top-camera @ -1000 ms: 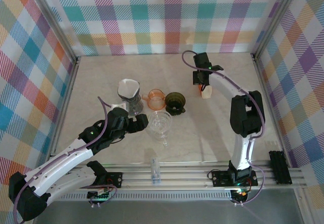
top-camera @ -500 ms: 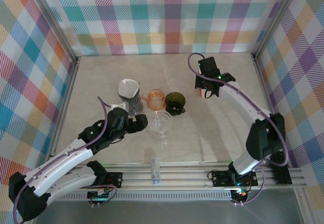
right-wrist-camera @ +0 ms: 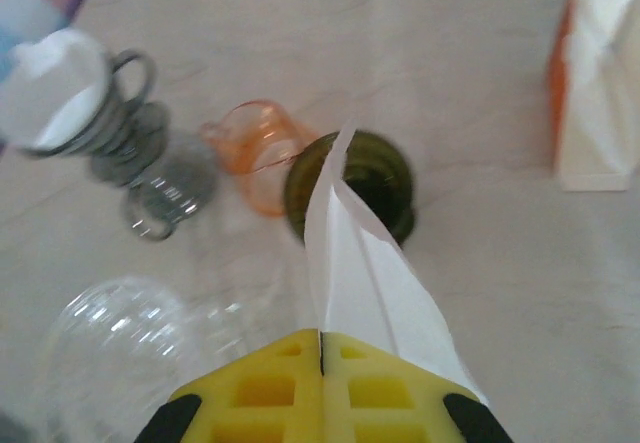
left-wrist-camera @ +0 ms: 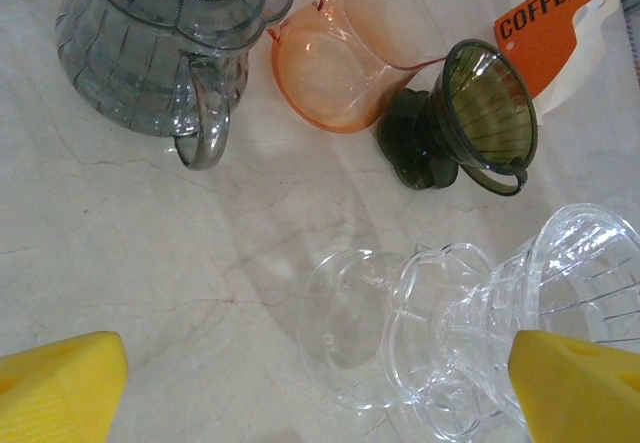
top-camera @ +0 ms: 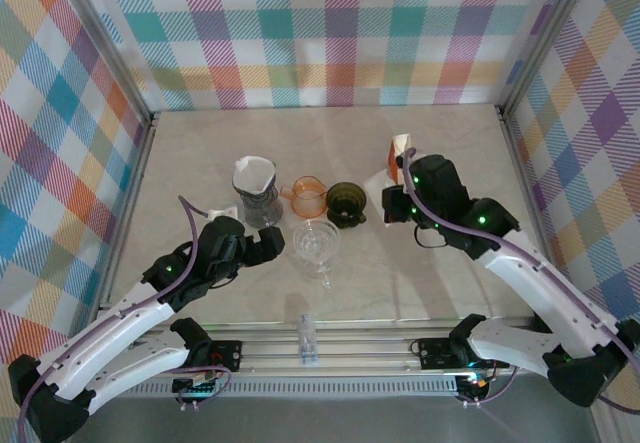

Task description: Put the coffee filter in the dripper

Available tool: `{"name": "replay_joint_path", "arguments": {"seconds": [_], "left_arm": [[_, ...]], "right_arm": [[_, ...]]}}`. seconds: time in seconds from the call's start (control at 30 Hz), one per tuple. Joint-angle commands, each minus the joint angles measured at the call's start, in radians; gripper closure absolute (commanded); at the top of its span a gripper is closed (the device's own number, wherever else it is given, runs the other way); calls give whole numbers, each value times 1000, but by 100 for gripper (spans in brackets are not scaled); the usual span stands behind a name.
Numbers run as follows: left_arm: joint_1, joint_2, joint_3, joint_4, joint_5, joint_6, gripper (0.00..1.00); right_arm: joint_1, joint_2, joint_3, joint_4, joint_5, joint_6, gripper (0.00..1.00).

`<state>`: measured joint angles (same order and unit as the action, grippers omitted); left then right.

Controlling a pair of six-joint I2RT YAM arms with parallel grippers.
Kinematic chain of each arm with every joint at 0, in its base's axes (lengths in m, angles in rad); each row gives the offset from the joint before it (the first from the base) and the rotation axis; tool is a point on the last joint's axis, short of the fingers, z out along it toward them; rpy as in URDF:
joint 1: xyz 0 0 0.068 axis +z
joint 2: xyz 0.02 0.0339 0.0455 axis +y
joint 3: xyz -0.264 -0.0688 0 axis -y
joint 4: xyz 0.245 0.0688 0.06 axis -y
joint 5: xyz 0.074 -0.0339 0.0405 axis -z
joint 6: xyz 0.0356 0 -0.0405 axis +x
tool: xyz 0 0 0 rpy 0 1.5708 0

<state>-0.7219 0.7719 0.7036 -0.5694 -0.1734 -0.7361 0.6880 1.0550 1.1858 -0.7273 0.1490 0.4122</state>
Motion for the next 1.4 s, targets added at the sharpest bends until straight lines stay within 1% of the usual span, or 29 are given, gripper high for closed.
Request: {"name": "replay_joint_path", "arguments": {"seconds": [0.0, 0.17, 0.37, 0.53, 0.73, 0.83, 1.0, 1.23, 1.37], "left_arm": [[13, 18, 51, -75, 23, 12, 2], [13, 29, 40, -39, 82, 22, 2], [13, 33, 46, -36, 83, 30, 0], [14, 62, 63, -50, 86, 45, 0], [15, 92, 55, -26, 111, 55, 0], [15, 99, 49, -8, 121, 61, 4], [17, 112, 53, 3, 139, 71, 4], [18, 113, 49, 0, 144, 75, 3], [18, 110, 50, 1, 148, 73, 3]], "right_arm": [[62, 8, 59, -122, -127, 24, 100], [165, 83, 184, -268, -118, 8, 100], [227, 184, 296, -365, -105, -1, 100], [241, 270, 386, -423, -109, -13, 100], [270, 384, 500, -490, -102, -31, 100], [284, 443, 558, -522, -85, -40, 100], [301, 533, 631, -549, -80, -57, 99], [307, 635, 694, -569, -95, -83, 96], [312, 667, 688, -536, -108, -83, 93]]}}
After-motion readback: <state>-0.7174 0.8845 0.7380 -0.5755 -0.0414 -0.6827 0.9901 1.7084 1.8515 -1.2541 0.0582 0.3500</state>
